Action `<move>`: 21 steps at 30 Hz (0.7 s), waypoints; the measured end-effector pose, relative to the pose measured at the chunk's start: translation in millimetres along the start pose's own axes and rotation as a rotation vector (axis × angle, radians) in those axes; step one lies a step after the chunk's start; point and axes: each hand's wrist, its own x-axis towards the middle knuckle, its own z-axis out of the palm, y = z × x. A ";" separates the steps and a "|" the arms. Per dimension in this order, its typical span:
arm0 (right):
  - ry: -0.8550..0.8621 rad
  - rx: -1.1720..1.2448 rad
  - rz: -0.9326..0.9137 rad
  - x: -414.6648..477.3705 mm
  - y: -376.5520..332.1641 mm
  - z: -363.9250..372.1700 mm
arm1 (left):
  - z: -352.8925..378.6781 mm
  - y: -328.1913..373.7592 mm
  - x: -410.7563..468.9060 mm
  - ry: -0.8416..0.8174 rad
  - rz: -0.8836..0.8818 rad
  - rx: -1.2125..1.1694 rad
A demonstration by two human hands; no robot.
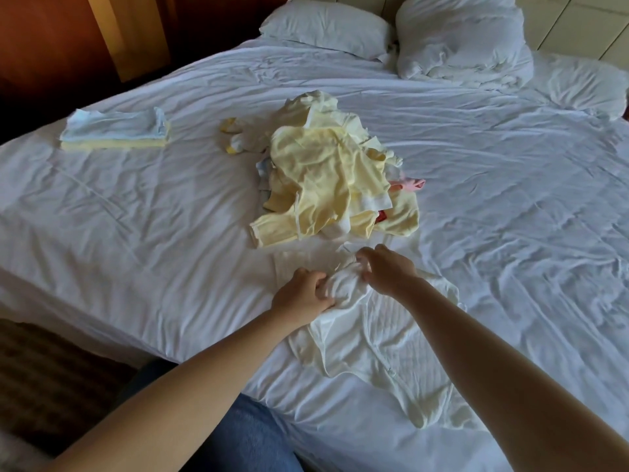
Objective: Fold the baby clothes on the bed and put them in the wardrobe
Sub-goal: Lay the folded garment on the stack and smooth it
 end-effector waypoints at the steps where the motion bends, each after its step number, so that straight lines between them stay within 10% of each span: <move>1: -0.014 -0.012 -0.004 1.2 -0.7 -1.0 | 0.4 1.6 0.1 -0.002 -0.011 0.034; 13: 0.279 -0.085 -0.072 -4.2 -13.8 -34.7 | -24.8 9.0 -13.1 0.270 0.014 -0.253; 21: 0.326 0.475 0.026 -2.5 -53.5 -77.7 | -58.2 19.4 -39.4 0.585 0.156 -0.419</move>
